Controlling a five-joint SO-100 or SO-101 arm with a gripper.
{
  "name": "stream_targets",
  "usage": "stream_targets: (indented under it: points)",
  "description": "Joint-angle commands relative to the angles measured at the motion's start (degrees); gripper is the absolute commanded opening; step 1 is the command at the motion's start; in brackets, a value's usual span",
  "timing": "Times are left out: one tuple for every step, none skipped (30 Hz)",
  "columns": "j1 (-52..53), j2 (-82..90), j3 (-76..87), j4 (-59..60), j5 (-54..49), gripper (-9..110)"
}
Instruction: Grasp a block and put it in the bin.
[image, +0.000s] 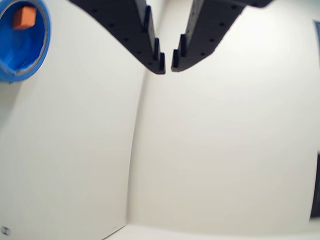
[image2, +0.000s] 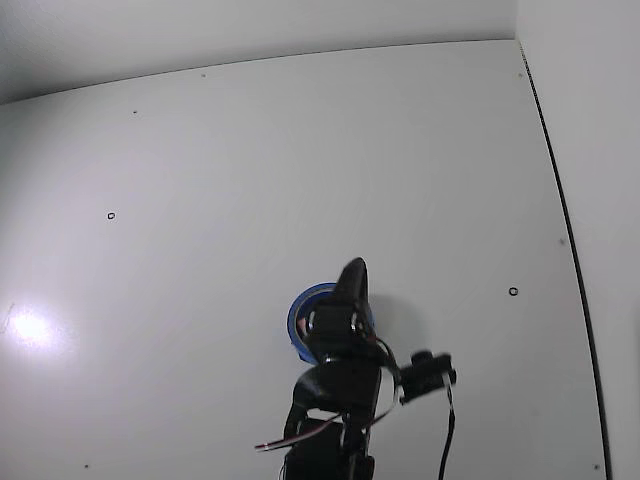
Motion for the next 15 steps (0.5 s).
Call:
stream_targets:
  points:
    - [0.18, -0.79, 1.93, 7.47, 4.13, 0]
    - [0.18, -1.32, 2.37, 9.58, 4.39, 0]
    - [0.18, -1.76, 2.81, 11.51, 4.31, 0]
    - [0.18, -2.02, 3.34, 13.27, 4.13, 0]
    - [0.18, -2.11, 3.96, 14.50, 3.78, 0]
    - [0.18, -2.20, 4.75, 15.29, 3.16, 0]
    - [0.18, -2.29, 4.92, 15.82, 2.37, 0]
    - [0.09, -2.29, 5.10, 16.17, 1.32, 0]
    - [0.09, -2.29, 5.36, 16.52, 0.18, 0]
    - [-0.18, -2.64, 6.06, 16.88, -1.05, 0]
    - [-0.79, -2.29, 7.03, 17.40, -2.29, 0]
    - [-1.93, -2.29, 8.26, 17.93, -3.52, 0]
    - [-3.34, -2.29, 9.58, 18.46, -4.75, 0]
    - [-5.01, -2.29, 11.07, 18.90, -5.71, 0]
    - [-6.94, -2.29, 12.48, 19.42, -6.24, 0]
